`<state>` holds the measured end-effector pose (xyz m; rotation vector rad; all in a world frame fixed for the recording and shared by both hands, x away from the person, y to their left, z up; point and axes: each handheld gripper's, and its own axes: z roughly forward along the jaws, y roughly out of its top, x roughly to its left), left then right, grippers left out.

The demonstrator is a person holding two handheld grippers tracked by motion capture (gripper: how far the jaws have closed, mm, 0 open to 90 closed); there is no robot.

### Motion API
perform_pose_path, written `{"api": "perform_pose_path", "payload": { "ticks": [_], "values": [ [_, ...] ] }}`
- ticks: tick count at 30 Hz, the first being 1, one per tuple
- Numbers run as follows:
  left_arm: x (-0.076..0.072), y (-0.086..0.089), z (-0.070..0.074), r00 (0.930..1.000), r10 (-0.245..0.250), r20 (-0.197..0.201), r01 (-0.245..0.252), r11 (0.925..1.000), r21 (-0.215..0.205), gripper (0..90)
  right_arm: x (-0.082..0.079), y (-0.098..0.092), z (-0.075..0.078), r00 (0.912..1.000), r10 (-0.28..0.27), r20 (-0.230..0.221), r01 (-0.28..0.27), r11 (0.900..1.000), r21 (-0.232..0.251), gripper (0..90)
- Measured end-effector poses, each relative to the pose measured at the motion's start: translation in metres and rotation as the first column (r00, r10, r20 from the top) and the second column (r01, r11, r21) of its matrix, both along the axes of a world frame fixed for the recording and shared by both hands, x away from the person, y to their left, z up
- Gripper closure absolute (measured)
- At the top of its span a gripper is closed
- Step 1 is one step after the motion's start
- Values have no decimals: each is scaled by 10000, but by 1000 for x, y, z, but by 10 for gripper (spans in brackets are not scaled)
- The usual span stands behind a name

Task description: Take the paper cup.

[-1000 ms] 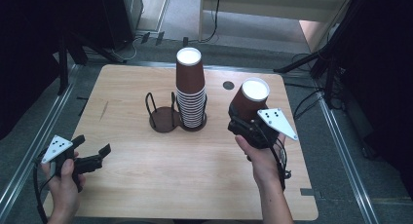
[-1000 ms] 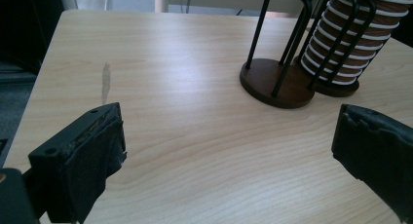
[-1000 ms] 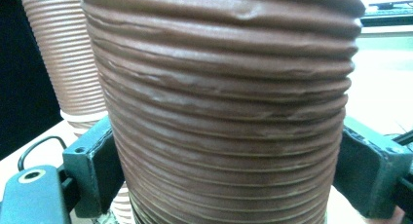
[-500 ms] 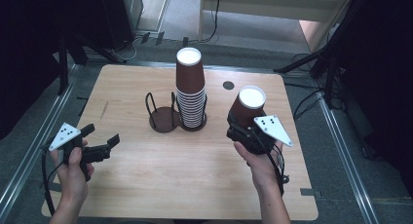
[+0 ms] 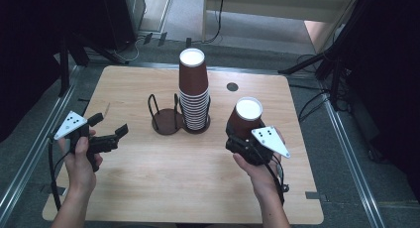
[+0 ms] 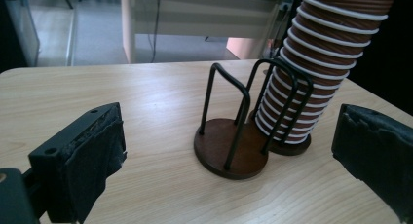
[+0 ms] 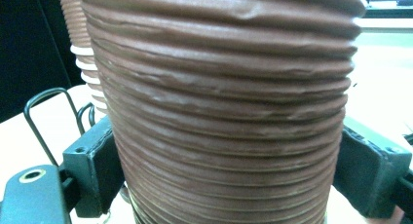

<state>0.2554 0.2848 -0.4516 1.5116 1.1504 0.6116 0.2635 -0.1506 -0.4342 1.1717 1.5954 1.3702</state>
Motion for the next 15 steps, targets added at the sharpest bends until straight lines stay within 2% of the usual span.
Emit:
{"api": "perform_pose_path", "payload": {
  "ticks": [1,4,9,10,15],
  "values": [
    [0,0,0,10000,0,0,0,10000,0,0,0,0,0,10000,0,0,0,10000,0,118],
    [-1,-2,-2,9996,-283,1,283,9995,-109,0,0,3,-6,10000,5,14,-4,9989,-459,120],
    [0,-11,-6,9969,-775,-136,773,9969,-118,0,-1,11,-12,10000,48,-18,-49,9979,-648,121],
    [0,-16,-6,9947,-1020,-145,1019,9947,-98,0,-2,17,-16,9999,121,-92,-128,9964,-841,121],
    [-1,-34,-3,9848,-1730,-180,1730,9849,6,0,-3,25,-22,9997,244,-100,-254,9940,-1062,120]
  ]
}}
